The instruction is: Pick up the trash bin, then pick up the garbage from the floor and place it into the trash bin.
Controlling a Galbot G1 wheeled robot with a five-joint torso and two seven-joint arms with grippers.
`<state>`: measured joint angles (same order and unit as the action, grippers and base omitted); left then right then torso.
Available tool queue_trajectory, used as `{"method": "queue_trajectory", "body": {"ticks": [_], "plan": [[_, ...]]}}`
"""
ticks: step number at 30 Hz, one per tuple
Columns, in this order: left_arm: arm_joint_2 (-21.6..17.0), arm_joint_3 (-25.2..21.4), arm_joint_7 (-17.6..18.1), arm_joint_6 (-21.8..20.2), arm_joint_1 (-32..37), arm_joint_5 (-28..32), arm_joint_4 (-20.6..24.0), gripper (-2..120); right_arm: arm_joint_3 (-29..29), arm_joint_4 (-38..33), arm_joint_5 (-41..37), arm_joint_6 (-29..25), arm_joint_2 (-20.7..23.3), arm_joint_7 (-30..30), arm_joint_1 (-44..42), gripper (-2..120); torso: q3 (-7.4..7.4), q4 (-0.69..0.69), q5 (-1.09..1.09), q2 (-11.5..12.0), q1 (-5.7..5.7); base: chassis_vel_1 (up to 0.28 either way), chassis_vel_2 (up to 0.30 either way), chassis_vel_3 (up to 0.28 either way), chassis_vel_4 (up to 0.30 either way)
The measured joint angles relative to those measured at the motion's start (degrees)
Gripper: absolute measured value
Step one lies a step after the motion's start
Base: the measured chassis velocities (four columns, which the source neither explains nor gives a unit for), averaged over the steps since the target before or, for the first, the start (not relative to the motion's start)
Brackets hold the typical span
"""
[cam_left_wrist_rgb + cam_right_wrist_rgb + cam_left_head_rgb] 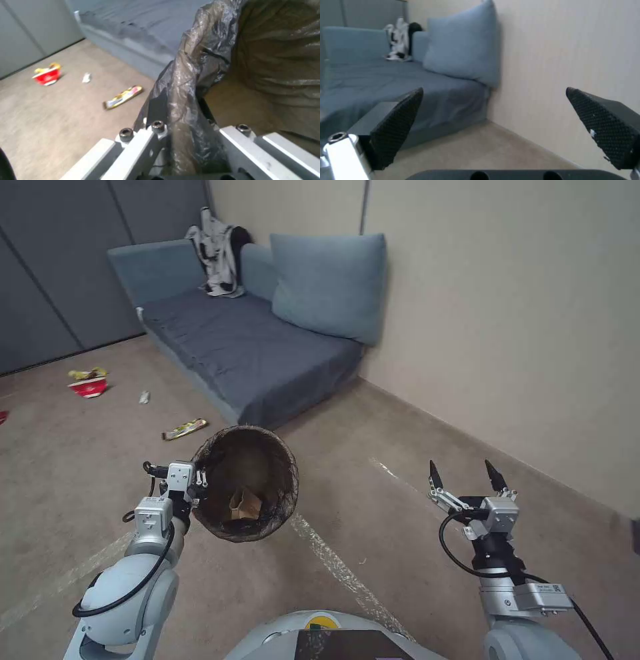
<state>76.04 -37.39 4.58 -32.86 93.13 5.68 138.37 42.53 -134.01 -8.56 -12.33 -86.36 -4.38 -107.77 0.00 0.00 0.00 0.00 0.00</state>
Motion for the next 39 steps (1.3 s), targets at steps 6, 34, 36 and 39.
{"method": "queue_trajectory", "body": {"ticks": [6, 34, 36, 39], "plan": [[-0.06, -0.08, -0.03, -0.04, -0.04, 0.01, -0.13, 3, -0.61, -0.01, 0.26, 0.59, 0.03, 0.22, 0.45, 100, 0.00, 0.00, 0.00, 0.00, 0.00, 0.109, 0.104, 0.103, 0.103], [-0.11, -0.34, -0.22, -0.46, -0.04, 0.54, 0.04, 3, -2.04, -0.06, 1.09, 2.00, 0.42, 0.87, 1.67, 100, 0.00, -0.01, 0.00, 0.00, 0.00, 0.113, 0.114, 0.117, 0.107], [-0.10, -0.38, -0.22, -0.44, -0.08, 0.55, 0.04, 3, -1.99, -0.06, 1.10, 2.00, 0.39, 0.90, 1.66, 100, 0.00, -0.01, 0.00, 0.00, 0.01, 0.101, 0.121, 0.120, 0.104], [-0.07, -0.37, -0.21, -0.42, -0.08, 0.55, 0.04, 3, -1.92, -0.06, 1.10, 2.00, 0.38, 0.93, 1.66, 100, 0.00, 0.00, 0.00, 0.00, 0.01, 0.115, 0.125, 0.121, 0.103]]}}
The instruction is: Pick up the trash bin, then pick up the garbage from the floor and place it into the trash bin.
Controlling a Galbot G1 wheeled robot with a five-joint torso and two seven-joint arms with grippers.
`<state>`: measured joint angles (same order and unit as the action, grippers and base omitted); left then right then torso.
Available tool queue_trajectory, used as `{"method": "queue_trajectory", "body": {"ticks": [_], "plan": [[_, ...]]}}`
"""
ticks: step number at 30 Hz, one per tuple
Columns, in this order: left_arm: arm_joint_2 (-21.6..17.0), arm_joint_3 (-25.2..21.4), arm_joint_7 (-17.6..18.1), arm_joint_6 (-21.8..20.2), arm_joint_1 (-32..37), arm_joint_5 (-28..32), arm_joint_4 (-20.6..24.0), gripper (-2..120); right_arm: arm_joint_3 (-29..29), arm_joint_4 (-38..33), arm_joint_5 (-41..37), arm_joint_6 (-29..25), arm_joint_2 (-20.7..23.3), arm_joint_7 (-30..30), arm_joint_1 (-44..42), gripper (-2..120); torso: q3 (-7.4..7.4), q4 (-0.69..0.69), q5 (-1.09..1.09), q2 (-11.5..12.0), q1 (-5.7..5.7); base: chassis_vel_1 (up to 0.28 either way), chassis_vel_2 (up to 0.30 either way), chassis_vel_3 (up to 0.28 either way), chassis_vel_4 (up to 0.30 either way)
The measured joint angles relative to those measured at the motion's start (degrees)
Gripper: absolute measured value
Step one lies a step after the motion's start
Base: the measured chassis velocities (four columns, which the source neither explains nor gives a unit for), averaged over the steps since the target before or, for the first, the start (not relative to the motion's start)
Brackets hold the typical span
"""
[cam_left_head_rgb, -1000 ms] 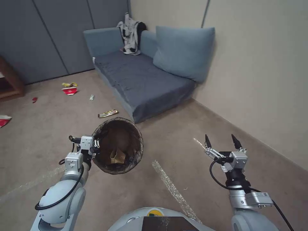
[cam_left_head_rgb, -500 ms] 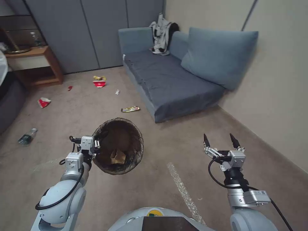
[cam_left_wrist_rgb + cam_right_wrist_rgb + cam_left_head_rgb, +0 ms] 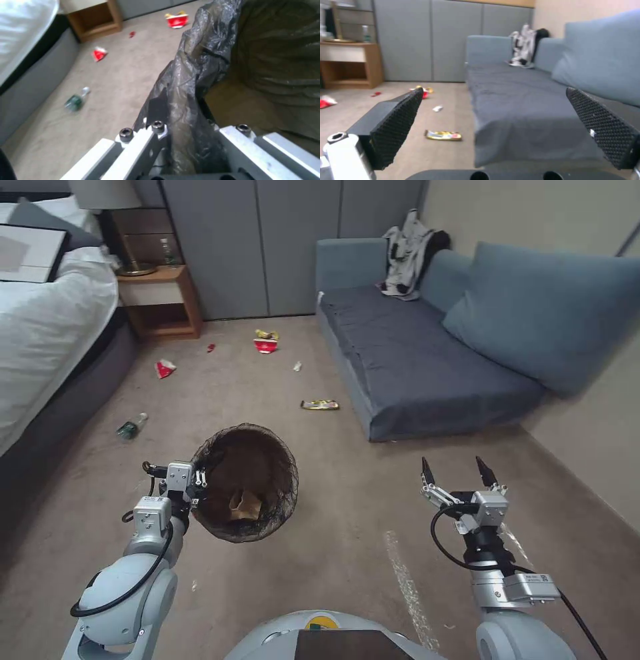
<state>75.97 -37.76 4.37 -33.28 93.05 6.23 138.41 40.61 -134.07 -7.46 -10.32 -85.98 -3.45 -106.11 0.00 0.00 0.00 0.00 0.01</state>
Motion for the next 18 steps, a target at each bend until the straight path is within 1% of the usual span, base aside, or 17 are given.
{"method": "queue_trajectory", "body": {"ticks": [8, 13, 15, 18], "plan": [[0.11, -0.10, 0.06, 0.05, 0.06, 0.00, 0.07, 3, 0.14, 0.01, -0.06, 0.03, 0.01, 0.06, 0.00, 100, 0.00, -0.01, 0.00, 0.00, 0.00, 0.112, 0.111, 0.113, 0.101], [0.22, -0.12, 0.13, 0.77, 0.20, -0.21, 0.09, 3, 0.16, -0.04, -0.30, 0.38, 0.04, 0.46, 0.01, 100, 0.00, 0.03, 0.00, 0.00, 0.00, 0.089, 0.088, 0.081, 0.106], [0.30, 0.00, 0.14, 0.96, 0.25, -0.37, 0.09, 3, 0.40, -0.09, -0.36, 0.63, 0.04, 0.63, 0.03, 100, 0.00, 0.03, 0.00, 0.00, 0.00, 0.053, 0.064, 0.022, 0.035], [0.33, 0.12, 0.13, 1.15, 0.24, -0.44, 0.09, 3, 1.00, -0.21, -0.37, 1.18, -0.02, 0.60, -0.04, 100, 0.00, -0.03, 0.00, 0.00, 0.00, 0.000, 0.000, 0.000, 0.000]]}}
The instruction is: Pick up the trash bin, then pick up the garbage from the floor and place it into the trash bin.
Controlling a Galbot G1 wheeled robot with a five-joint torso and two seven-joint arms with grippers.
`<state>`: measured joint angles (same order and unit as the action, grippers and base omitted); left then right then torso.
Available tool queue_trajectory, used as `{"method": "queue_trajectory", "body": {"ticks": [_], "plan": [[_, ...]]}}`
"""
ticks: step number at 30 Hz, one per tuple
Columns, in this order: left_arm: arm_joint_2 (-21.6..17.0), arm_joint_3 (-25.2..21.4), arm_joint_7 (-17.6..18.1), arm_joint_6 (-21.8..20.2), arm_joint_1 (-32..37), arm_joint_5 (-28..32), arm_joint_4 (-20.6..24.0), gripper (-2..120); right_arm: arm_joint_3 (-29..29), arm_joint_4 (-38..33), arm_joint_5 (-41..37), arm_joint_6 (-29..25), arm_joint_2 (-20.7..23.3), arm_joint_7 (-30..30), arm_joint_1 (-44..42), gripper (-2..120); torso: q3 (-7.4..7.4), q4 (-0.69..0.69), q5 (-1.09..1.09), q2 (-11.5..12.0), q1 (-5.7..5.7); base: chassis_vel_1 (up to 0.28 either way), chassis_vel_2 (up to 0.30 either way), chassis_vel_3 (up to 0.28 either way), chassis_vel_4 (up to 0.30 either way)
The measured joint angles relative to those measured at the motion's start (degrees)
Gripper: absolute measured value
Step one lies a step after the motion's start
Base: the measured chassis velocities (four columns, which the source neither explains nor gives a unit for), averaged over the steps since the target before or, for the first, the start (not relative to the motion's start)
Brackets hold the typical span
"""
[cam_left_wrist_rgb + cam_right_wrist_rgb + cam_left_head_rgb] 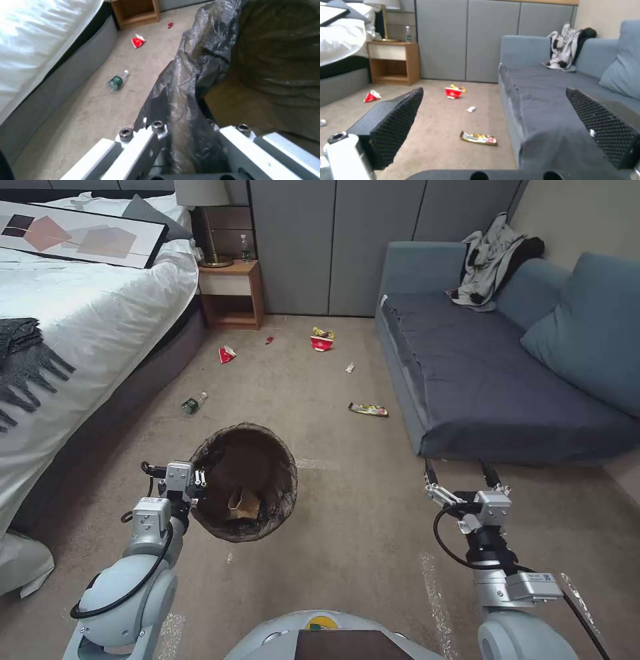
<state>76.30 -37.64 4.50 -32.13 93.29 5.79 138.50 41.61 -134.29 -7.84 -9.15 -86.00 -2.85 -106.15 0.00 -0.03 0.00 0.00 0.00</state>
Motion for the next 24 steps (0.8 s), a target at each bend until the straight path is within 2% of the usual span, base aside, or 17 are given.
{"method": "queue_trajectory", "body": {"ticks": [12, 24], "plan": [[-0.07, -0.09, -0.12, 0.46, -0.07, -0.01, 0.03, 3, 0.76, -0.29, -0.11, 0.83, -0.55, 0.26, 0.01, 100, 0.00, 0.03, 0.00, 0.00, -0.01, 0.000, 0.000, 0.000, 0.000], [-0.09, -0.16, -0.16, 0.73, -0.04, 0.00, 0.05, 3, 1.40, -0.34, 1.08, 1.36, -0.71, 1.02, 0.03, 100, 0.00, 0.02, 0.00, 0.00, -0.01, -0.100, 0.100, 0.108, -0.105]]}}
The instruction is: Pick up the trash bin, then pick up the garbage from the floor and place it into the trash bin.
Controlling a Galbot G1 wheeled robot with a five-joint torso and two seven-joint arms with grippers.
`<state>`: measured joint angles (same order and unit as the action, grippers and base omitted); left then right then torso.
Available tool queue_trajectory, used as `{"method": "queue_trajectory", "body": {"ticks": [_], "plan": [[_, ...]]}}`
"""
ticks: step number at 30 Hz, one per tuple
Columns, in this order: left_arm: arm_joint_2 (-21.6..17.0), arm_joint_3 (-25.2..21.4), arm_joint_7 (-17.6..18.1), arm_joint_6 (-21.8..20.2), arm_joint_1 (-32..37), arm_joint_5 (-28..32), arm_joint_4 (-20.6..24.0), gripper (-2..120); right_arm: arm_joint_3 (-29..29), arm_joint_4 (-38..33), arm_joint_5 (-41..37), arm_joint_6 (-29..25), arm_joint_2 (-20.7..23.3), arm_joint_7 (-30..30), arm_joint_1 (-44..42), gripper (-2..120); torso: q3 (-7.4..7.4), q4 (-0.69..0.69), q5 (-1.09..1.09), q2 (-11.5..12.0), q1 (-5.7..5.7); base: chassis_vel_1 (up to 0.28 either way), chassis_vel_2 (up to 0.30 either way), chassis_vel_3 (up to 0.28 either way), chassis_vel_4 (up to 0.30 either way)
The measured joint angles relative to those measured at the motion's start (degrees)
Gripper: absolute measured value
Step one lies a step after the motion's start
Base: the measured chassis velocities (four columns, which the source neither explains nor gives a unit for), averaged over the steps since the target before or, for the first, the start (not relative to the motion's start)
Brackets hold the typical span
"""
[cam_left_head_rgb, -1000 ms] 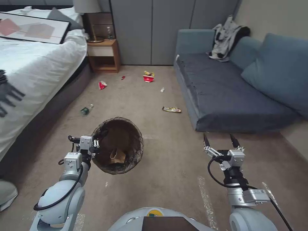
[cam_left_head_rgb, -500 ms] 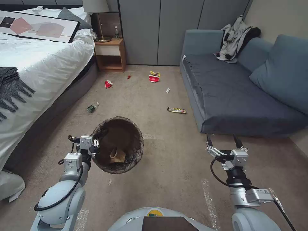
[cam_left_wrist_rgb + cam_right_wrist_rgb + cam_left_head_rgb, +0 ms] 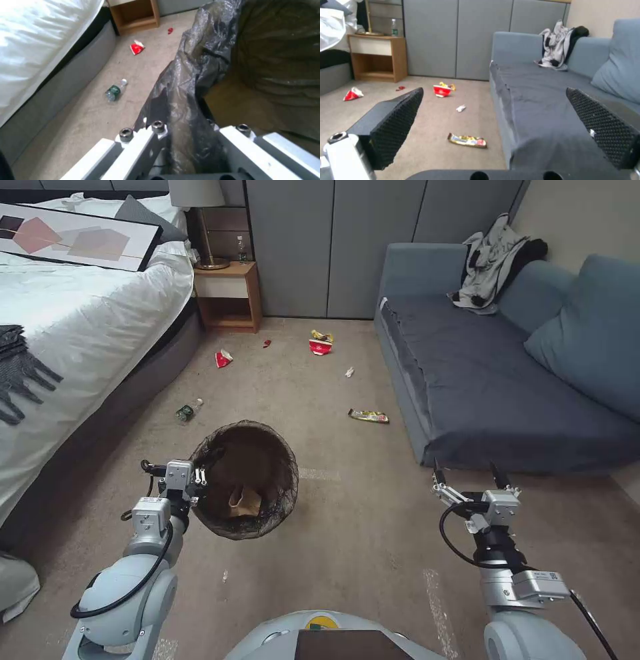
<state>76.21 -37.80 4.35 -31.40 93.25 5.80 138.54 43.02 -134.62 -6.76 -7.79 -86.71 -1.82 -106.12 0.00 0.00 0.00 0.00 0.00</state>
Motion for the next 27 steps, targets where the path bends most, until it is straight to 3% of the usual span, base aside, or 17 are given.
{"method": "queue_trajectory", "body": {"ticks": [27], "plan": [[0.25, 0.15, -0.01, 0.19, 0.60, -0.18, 0.66, 3, 0.53, -0.65, 0.09, -0.40, 0.09, 0.25, -0.77, 100, 0.00, -0.01, 0.00, 0.00, 0.00, -0.142, 0.139, 0.144, -0.143]]}}
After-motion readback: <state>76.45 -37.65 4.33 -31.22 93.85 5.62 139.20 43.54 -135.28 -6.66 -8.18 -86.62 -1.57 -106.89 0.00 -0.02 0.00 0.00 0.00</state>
